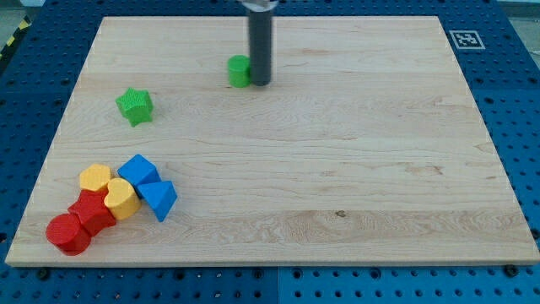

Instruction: Slide the green circle close to the green star

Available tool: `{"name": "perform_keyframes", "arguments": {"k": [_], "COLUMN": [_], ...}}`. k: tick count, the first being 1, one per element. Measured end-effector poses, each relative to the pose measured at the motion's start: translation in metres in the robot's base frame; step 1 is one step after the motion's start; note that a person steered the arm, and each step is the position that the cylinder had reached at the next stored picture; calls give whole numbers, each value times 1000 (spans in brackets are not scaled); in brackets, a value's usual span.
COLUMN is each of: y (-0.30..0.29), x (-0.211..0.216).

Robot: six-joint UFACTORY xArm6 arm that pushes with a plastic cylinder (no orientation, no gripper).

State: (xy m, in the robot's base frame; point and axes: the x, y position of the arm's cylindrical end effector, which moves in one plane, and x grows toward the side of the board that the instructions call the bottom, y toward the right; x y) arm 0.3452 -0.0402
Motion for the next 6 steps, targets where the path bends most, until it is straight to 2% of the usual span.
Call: {"name": "perform_keyframes", "arguments": {"k": [2,3,5,6], "y": [-26,-59,-47,-64], "x": [-55,-46,-27,-10]}}
